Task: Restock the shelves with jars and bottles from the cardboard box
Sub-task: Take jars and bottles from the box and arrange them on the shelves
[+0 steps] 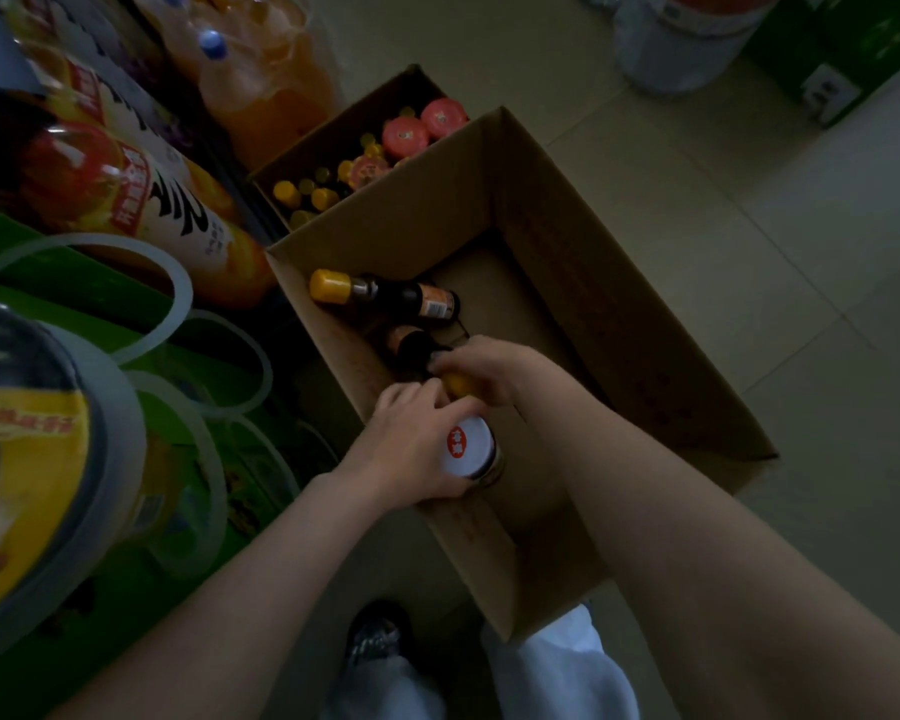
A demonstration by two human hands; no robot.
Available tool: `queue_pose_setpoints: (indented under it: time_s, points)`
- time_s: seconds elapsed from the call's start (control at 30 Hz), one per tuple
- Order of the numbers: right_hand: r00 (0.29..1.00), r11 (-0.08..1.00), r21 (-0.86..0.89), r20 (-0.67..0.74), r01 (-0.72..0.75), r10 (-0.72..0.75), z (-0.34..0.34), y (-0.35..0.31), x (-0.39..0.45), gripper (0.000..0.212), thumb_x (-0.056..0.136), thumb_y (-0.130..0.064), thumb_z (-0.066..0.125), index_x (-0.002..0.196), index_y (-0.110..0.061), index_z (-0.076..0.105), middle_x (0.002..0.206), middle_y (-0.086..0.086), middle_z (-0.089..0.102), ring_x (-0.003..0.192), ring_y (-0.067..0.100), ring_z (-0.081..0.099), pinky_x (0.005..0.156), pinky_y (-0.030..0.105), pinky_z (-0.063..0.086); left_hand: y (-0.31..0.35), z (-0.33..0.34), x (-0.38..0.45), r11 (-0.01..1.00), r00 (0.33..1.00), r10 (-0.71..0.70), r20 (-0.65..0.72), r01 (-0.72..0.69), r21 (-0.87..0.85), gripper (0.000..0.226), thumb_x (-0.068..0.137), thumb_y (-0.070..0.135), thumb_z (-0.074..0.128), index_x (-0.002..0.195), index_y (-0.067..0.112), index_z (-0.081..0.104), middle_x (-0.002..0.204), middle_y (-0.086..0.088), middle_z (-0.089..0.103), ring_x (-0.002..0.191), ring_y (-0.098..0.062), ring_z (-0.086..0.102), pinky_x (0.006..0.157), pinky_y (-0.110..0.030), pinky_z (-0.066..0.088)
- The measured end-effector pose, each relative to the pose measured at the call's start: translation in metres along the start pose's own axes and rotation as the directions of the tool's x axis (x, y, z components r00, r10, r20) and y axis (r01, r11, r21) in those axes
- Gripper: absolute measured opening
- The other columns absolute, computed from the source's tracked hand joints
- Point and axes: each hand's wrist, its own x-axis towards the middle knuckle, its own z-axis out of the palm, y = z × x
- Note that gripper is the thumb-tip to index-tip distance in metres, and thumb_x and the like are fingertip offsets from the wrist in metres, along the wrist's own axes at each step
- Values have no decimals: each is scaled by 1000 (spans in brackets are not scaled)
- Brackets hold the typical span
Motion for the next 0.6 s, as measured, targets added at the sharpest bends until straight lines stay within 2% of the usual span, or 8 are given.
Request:
queue_pose_setpoints:
  time_s: [0.07, 0.13, 0.27, 0.33, 0.43, 0.5, 0.57, 0.6]
  points:
    - [994, 994, -108, -107, 18, -29, 1, -2, -4, 42, 86, -21, 64, 121, -10, 43, 113, 13, 51, 98, 26, 56, 84, 37, 53, 1, -9, -4, 996, 998, -65, -14, 64, -60, 68, 75, 41, 70, 132, 38, 32, 112, 7, 32, 112, -13, 34, 96, -28, 33]
    - [984, 979, -201, -162, 38, -72, -6, -5, -23, 34, 87, -19, 62, 115, -11, 43, 105, 11, 52, 88, 23, 58, 80, 33, 54, 5, -19, -9, 987, 994, -103, -26, 99, -126, 69, 75, 36, 72, 132, 36, 34, 107, 9, 28, 112, -12, 33, 90, -25, 36]
    - [945, 845, -534, -266, 19, -189, -38, -13, -97, 42, 89, -19, 61, 124, -5, 43, 118, 15, 54, 99, 29, 63, 80, 39, 57, 28, -49, -21, 982, 991, -136, -16, 133, -133, 69, 74, 32, 74, 131, 36, 35, 108, 8, 28, 114, -15, 33, 89, -26, 35]
    - [910, 799, -601, -334, -5, -246, -51, -15, -151, 51, 88, -21, 62, 128, -2, 36, 119, 17, 51, 96, 30, 61, 69, 39, 58, 47, -72, -31, 988, 993, -118, 6, 118, -104, 68, 73, 31, 74, 130, 35, 35, 113, 6, 31, 116, -16, 33, 91, -28, 37]
    - [831, 750, -660, -440, -42, -340, -62, -11, -250, 46, 84, -21, 64, 120, -5, 41, 114, 17, 56, 91, 31, 58, 50, 32, 47, 91, -117, -55, 998, 1000, 11, 12, -10, -62, 69, 73, 34, 74, 130, 35, 36, 115, 4, 33, 117, -17, 34, 90, -29, 39]
    - [764, 750, -658, -518, -68, -385, -61, -4, -325, 31, 82, -16, 64, 107, -7, 48, 103, 17, 62, 74, 26, 61, 44, 26, 43, 131, -155, -76, 988, 988, 154, 15, -154, -34, 69, 73, 33, 74, 131, 34, 37, 115, 2, 36, 117, -19, 36, 89, -29, 38]
    - [672, 781, -613, -627, -116, -393, -49, 7, -406, 26, 81, -12, 65, 104, -5, 55, 92, 14, 64, 60, 22, 61, 46, 26, 49, 178, -196, -101, 956, 954, 292, 63, -292, -16, 69, 72, 33, 75, 131, 32, 40, 117, -3, 42, 115, -22, 40, 90, -31, 39]
    - [613, 797, -588, -683, -138, -398, -42, 14, -445, 28, 81, -12, 65, 106, -5, 58, 91, 13, 63, 63, 24, 62, 53, 28, 52, 203, -216, -114, 934, 931, 356, 83, -356, -12, 68, 70, 33, 77, 130, 31, 43, 117, -5, 45, 113, -23, 43, 89, -31, 40]
